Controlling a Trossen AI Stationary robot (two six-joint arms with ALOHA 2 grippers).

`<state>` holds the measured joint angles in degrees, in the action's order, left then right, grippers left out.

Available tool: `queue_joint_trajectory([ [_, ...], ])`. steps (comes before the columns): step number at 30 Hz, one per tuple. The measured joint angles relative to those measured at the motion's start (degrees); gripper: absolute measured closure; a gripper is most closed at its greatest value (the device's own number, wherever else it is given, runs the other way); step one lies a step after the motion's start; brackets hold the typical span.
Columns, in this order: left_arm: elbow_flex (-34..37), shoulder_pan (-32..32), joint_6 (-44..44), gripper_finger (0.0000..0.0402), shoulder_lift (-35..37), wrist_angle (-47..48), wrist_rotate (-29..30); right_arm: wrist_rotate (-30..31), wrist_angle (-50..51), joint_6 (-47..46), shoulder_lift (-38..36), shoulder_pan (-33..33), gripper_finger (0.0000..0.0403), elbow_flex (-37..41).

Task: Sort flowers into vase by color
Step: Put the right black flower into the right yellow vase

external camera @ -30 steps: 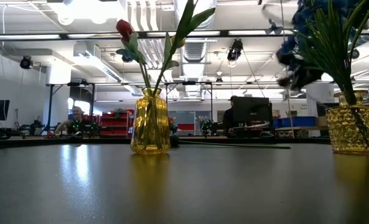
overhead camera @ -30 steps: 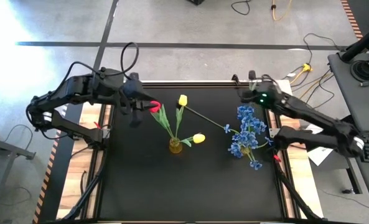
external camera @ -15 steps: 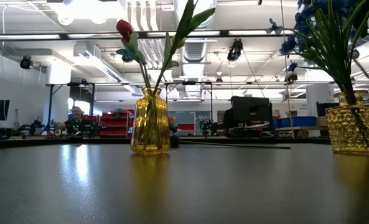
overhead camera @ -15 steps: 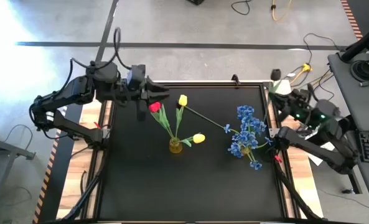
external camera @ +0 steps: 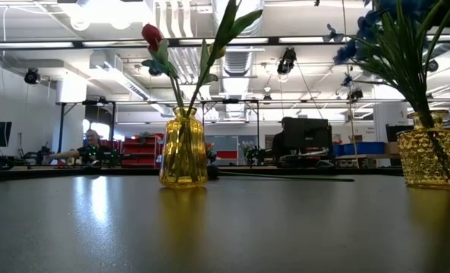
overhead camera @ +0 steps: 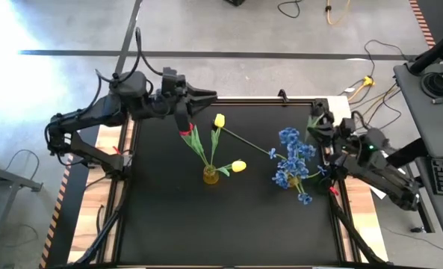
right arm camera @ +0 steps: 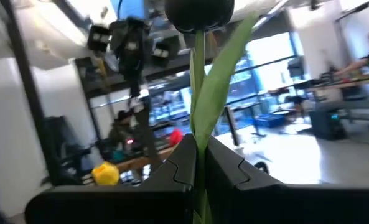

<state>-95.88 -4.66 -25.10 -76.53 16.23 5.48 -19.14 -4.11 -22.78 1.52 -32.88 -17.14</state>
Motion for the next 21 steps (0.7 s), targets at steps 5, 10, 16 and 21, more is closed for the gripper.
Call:
queue_joint_trajectory([
  [5,-0.26,2.04,-0.54,0.0310,-2.77,-6.25,-0.30,-3.65,-7.64,-0.83,-1.44,0.00,0.0390,4.59],
  [10,-4.64,2.09,-0.96,0.0310,-6.71,-6.75,-0.03,-10.84,-8.66,-0.61,-1.40,0.00,0.0390,5.76],
  [16,-13.79,2.04,2.23,0.0310,-12.55,-3.99,-0.06,-14.32,-8.43,-0.28,-1.44,0.00,0.0390,4.91],
  [21,-23.84,1.31,3.78,0.0310,-16.60,4.07,-0.05,-13.90,-9.08,0.12,-1.36,0.00,0.0390,0.55],
])
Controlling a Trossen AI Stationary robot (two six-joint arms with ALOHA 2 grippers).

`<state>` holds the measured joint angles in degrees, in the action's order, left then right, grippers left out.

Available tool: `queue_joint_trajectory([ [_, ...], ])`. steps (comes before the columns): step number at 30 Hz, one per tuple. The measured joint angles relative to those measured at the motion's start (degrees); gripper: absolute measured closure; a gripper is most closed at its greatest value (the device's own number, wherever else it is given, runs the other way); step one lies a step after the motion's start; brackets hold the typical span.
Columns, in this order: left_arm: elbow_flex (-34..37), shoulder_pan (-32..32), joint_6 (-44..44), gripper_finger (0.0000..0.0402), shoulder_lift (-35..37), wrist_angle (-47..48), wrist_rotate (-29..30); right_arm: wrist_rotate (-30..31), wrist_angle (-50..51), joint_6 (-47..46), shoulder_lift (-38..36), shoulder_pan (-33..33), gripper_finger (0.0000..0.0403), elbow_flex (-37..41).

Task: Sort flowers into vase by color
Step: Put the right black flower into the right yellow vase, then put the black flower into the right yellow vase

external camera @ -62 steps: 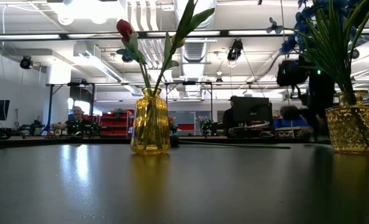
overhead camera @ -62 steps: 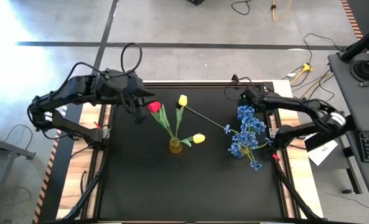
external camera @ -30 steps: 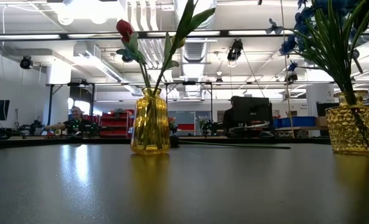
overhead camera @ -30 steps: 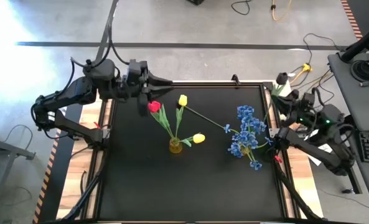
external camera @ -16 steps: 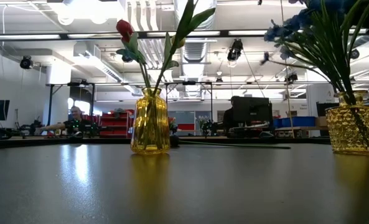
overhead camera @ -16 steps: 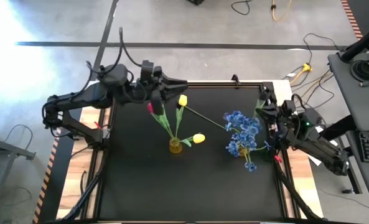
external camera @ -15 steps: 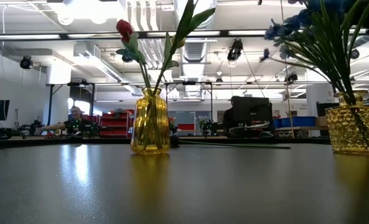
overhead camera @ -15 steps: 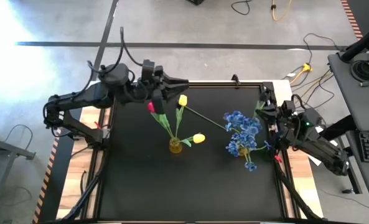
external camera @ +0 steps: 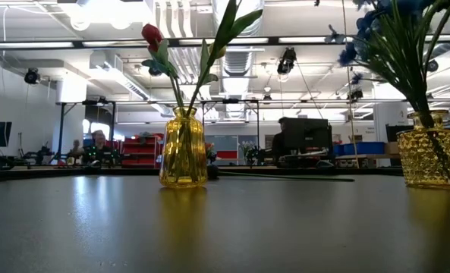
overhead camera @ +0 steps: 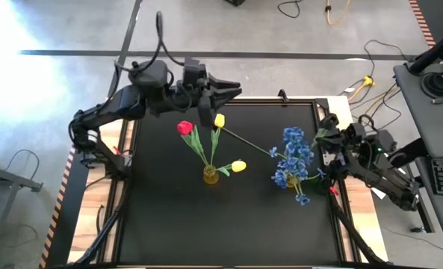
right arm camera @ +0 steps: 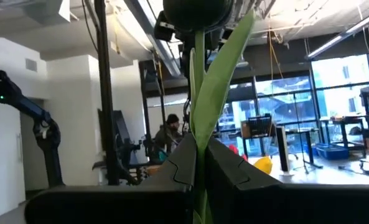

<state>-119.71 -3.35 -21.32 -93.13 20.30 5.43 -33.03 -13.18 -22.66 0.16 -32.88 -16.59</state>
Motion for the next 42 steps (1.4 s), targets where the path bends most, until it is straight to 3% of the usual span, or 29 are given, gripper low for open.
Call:
queue_joint_trajectory([
  [9,-14.82,0.16,1.14,0.0310,-7.92,10.64,-2.76,-0.88,0.46,-0.91,-0.07,0.02,0.0390,3.69],
  [18,-14.51,0.14,1.14,0.0310,-8.12,11.37,-3.63,-7.41,1.06,-1.47,-0.04,0.04,0.0390,5.47],
  [22,-14.67,-0.15,1.48,0.0310,-7.62,12.02,-5.15,-9.12,5.92,-1.04,-0.04,0.04,0.0385,4.83],
  [30,-14.67,-2.10,2.87,0.0310,-5.53,19.79,-6.08,-8.99,23.85,-0.19,0.06,0.02,0.0290,-2.40],
  [36,-14.65,-3.49,8.23,0.0310,-4.50,20.64,-6.12,-8.80,50.75,3.78,3.75,0.02,0.0225,-15.33],
  [42,-14.64,-5.74,10.62,0.0310,-4.17,25.72,-6.16,-1.53,72.83,11.34,10.54,0.00,0.0188,-26.85],
])
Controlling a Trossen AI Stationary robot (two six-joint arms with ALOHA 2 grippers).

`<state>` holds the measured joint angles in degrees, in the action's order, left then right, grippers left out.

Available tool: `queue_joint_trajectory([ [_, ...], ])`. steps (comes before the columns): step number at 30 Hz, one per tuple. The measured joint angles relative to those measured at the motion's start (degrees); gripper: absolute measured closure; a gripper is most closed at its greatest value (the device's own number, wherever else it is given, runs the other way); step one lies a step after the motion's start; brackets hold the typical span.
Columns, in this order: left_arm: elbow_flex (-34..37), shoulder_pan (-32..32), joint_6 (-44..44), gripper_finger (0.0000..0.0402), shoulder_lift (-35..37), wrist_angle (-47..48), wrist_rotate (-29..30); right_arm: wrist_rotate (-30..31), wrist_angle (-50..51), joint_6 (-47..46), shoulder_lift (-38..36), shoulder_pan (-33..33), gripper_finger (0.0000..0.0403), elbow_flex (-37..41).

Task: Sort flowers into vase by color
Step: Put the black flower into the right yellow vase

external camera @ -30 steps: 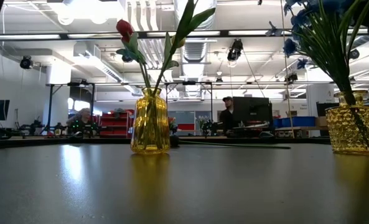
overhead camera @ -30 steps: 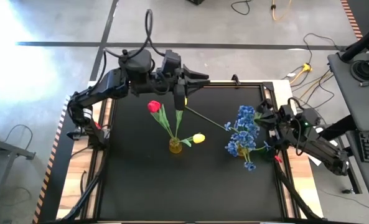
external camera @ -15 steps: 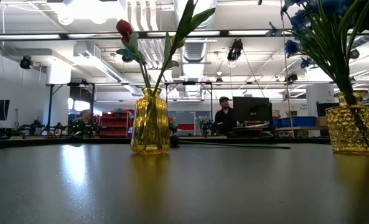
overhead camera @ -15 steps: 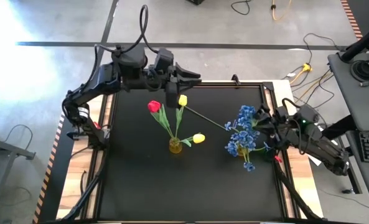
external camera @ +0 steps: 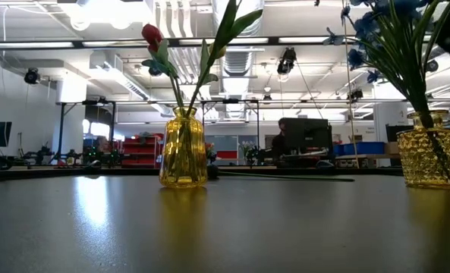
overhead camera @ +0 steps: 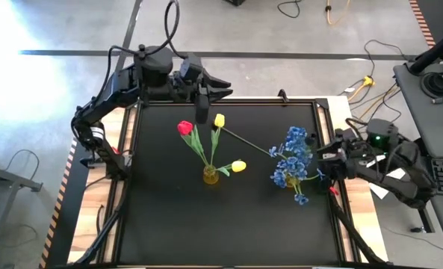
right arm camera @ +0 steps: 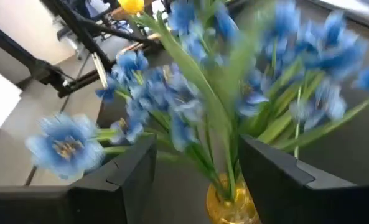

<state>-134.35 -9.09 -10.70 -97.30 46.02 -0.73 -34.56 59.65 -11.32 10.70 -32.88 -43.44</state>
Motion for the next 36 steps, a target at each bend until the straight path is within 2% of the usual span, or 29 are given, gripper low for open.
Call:
queue_joint_trajectory([
  [4,0.28,-1.07,0.17,0.0310,0.00,2.23,0.07,2.06,-4.18,0.40,2.60,0.00,0.0182,-6.17],
  [10,0.49,-1.04,3.38,0.0310,0.07,5.56,-1.42,14.02,-10.63,1.89,5.36,0.00,0.0183,-13.95],
  [17,0.49,-1.25,7.33,0.0310,0.61,14.03,-1.81,20.78,-18.74,0.58,10.25,-0.01,0.0183,-16.46],
  [20,0.55,-1.79,8.72,0.0310,0.71,17.53,-1.90,24.42,-17.45,-1.37,13.56,-0.02,0.0183,-16.10],
  [25,0.60,-3.19,10.63,0.0310,1.41,20.93,-1.92,23.63,-12.12,-1.54,18.39,0.00,0.0183,-15.33],
  [32,0.66,-4.30,12.73,0.0310,2.14,23.19,-5.84,24.32,-6.21,-1.69,18.38,0.00,0.0183,-14.51],
  [36,0.66,-4.32,14.26,0.0310,2.60,24.24,-6.06,25.76,-4.07,-3.06,19.06,-0.02,0.0183,-14.12],
])
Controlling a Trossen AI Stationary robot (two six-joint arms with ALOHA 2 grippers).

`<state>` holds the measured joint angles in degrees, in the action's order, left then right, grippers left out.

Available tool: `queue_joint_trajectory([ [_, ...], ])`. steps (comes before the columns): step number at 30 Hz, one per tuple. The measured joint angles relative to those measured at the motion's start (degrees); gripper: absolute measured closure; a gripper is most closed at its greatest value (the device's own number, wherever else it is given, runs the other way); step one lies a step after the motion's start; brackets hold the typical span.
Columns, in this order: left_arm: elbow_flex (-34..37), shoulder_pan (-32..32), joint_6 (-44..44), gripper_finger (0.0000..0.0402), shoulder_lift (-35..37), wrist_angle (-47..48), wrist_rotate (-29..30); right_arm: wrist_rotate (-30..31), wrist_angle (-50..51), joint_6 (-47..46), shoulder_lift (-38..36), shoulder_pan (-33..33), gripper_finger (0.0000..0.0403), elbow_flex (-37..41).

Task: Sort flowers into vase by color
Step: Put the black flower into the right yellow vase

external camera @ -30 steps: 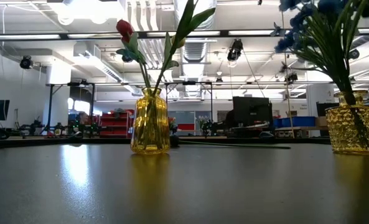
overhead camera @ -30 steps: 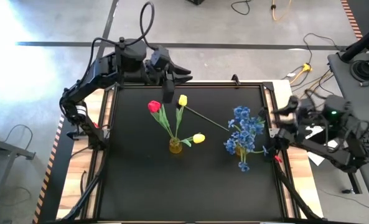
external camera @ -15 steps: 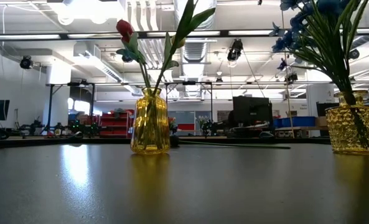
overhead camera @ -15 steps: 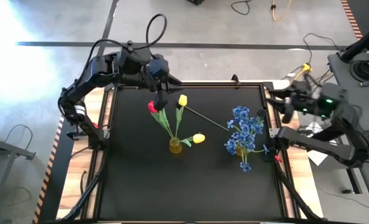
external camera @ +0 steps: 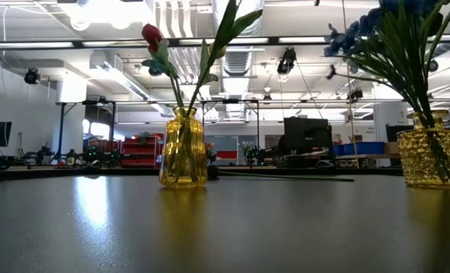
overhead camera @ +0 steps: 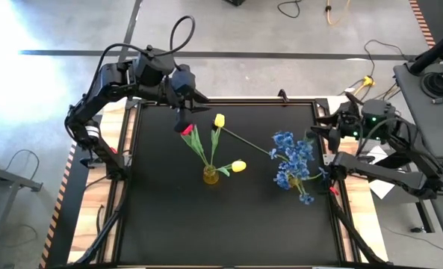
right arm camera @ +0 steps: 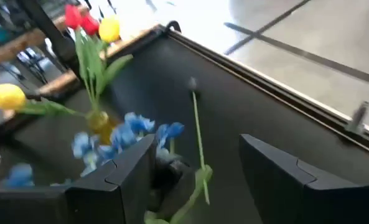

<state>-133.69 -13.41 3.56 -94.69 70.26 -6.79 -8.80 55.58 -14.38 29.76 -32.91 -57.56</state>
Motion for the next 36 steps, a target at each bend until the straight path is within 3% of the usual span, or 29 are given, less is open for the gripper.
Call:
queue_joint_trajectory([
  [3,0.00,0.00,0.43,0.0310,0.26,0.42,-0.02,-0.28,-5.73,-2.20,0.45,0.02,0.0183,-0.05],
  [8,0.00,0.00,0.45,0.0310,1.33,1.61,-0.22,-0.17,-24.05,-6.69,1.38,0.02,0.0183,-0.46],
  [11,0.00,0.00,0.45,0.0310,2.30,3.74,-0.22,0.35,-28.33,-8.85,4.76,0.00,0.0183,-0.50],
  [19,1.08,0.00,-0.95,0.0310,5.07,11.41,2.30,1.59,-27.94,-8.18,18.60,-0.04,0.0183,-4.38],
  [23,4.52,0.00,-1.06,0.0310,7.88,11.19,2.34,5.60,-21.30,-5.33,27.44,-1.34,0.0183,-10.19],
  [36,30.07,0.24,-7.05,0.0310,24.40,-3.43,1.10,5.94,-11.96,-4.29,51.66,-7.24,0.0183,-22.21],
])
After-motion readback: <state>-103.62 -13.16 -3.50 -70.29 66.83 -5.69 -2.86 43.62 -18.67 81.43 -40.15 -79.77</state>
